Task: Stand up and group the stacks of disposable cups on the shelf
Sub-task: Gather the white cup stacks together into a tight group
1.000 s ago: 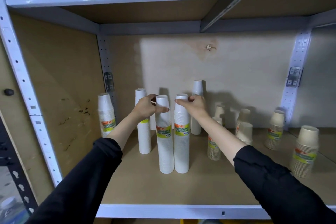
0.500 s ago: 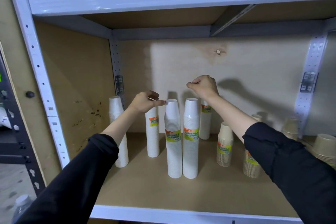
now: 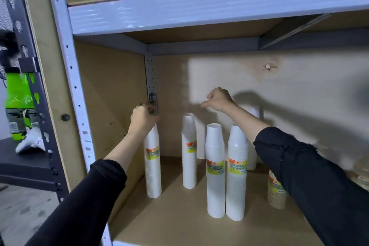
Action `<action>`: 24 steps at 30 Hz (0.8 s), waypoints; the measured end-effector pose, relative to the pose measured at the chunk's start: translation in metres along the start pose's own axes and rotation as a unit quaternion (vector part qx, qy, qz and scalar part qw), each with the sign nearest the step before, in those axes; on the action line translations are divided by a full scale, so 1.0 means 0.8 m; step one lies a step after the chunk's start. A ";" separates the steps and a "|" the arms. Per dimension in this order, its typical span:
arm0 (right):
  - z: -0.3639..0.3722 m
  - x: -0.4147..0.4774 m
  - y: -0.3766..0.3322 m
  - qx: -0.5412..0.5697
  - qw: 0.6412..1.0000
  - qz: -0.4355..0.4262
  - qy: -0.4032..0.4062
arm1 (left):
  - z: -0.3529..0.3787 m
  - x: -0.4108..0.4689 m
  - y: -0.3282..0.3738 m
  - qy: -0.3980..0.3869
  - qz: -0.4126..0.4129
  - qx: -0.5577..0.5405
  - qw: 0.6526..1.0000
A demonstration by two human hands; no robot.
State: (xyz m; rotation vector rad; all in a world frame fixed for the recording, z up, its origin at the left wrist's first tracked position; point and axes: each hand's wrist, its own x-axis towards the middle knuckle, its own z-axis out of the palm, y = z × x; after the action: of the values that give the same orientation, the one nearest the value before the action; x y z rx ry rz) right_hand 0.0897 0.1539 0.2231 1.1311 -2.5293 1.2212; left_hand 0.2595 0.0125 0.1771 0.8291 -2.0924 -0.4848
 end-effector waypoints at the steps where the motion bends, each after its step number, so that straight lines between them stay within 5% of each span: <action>1: 0.006 0.004 -0.002 -0.006 1.000 0.001 -0.010 | 0.001 0.001 -0.004 0.001 -0.009 0.003 1.000; 7: 0.037 0.019 -0.022 -0.049 0.996 0.012 -0.071 | 0.011 0.005 -0.020 -0.027 -0.081 -0.050 0.995; 24: 0.091 0.029 -0.032 -0.110 0.980 0.008 -0.166 | 0.021 0.011 -0.043 -0.067 -0.109 -0.087 0.988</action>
State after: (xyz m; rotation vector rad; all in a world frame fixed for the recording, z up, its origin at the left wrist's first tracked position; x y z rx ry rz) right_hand 0.1054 0.0785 0.1992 1.3569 -2.8273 0.7797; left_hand 0.2560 -0.0173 0.1516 0.9500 -2.0533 -0.8483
